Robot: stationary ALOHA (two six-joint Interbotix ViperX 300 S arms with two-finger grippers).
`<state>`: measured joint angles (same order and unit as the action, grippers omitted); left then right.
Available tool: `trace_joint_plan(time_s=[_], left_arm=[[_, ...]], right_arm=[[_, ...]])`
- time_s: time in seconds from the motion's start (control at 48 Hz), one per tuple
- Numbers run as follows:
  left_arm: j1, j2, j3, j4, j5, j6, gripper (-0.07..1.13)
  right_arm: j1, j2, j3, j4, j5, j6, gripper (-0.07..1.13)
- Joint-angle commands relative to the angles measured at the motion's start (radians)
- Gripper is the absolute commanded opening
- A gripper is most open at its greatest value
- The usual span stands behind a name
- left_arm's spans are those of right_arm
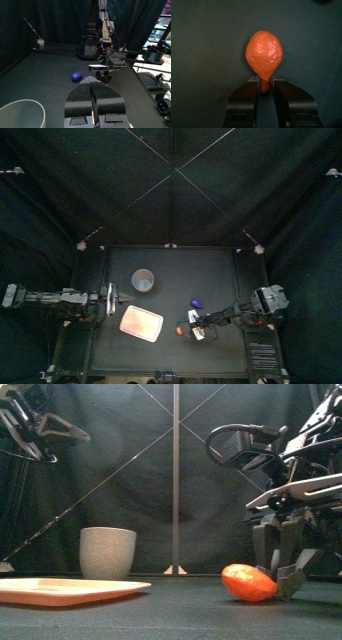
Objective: Pick the drumstick then place it on the pink plate
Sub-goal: Place drumstick on the pink plate
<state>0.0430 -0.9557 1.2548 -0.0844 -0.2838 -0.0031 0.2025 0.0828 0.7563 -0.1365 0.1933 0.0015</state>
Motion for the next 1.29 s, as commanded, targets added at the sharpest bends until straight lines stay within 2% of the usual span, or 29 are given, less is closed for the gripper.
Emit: trace_joint_plan(time_s=[0.021,0.188,0.417,0.875,1.292], left_arm=[[0.000,0.003,-0.012,-0.002,-0.009,0.003,0.13],[0.002,0.005,-0.014,0.000,-0.009,0.005,0.13],[0.008,0.005,-0.021,0.002,-0.011,0.006,0.13],[0.005,0.005,-0.025,-0.002,-0.023,0.003,0.13],[0.008,0.005,-0.008,-0.005,-0.023,0.000,0.13]], right_arm=[[-0.006,-0.034,-0.038,0.005,-0.003,0.002,0.55],[-0.009,-0.040,-0.127,-0.003,-0.003,0.000,0.55],[-0.052,-0.011,-0.295,-0.021,-0.018,-0.002,0.55],[-0.118,0.242,-0.591,-0.058,-0.112,0.002,0.56],[-0.117,0.339,-0.640,-0.040,-0.106,0.005,0.56]])
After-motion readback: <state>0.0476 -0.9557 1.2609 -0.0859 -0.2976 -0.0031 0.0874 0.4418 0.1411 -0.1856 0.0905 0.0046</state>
